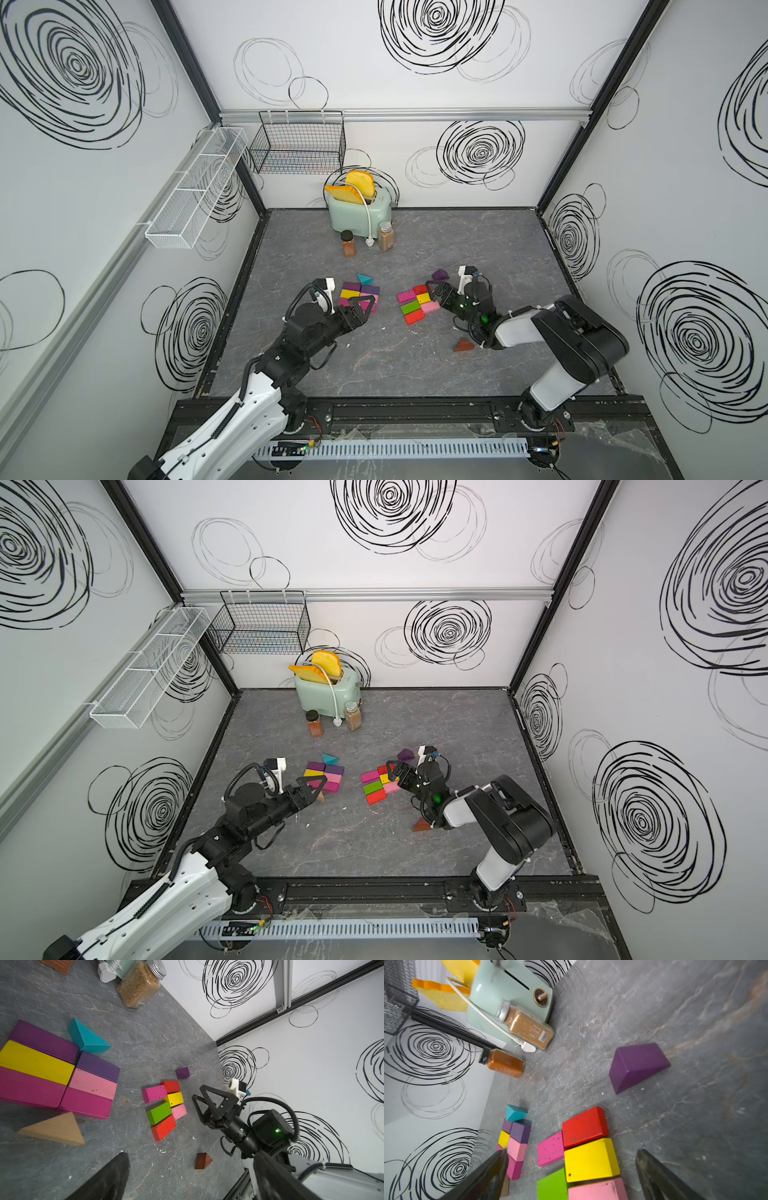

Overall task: Assemble a piece of candy with building blocks
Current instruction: Assemble the building blocks at the center of the board, then assemble the building block at the center of the board.

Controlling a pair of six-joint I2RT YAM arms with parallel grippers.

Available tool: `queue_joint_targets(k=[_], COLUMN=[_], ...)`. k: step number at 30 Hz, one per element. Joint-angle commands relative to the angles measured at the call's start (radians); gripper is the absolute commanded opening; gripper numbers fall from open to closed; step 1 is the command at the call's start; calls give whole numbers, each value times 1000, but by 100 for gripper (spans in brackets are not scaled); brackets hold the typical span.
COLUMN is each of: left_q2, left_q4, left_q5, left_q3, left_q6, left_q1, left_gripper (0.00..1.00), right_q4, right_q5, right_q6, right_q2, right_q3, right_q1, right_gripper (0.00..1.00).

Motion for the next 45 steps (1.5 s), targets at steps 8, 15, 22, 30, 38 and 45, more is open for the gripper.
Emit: queue_joint_targets(k=[8,15,22,30,38,45], left_q2=[49,52,0,9,17,-3], left_q4=[-57,-99,-129,-126,-120,-133], left_q5=[48,39,31,46,63,71], left_q3=[39,38,11,11,9,2], left_q6=[69,101,86,96,101,102], left_q1=[13,19,38,62,85,103], left_gripper=[98,98,98,98,98,98], right_q4=[-593,-459,-334,-271,-216,-187], right_q5=[33,3,-31,-55,-78,-82], right_q6=[-104,-38,-14,-5,9,16], right_q2=[-367,-192,-46,48,108,143], right_q3=[-48,-30,5,46,71,81], right_q1=[194,317,344,342,341,334], right_gripper=[99,99,99,99,99,99])
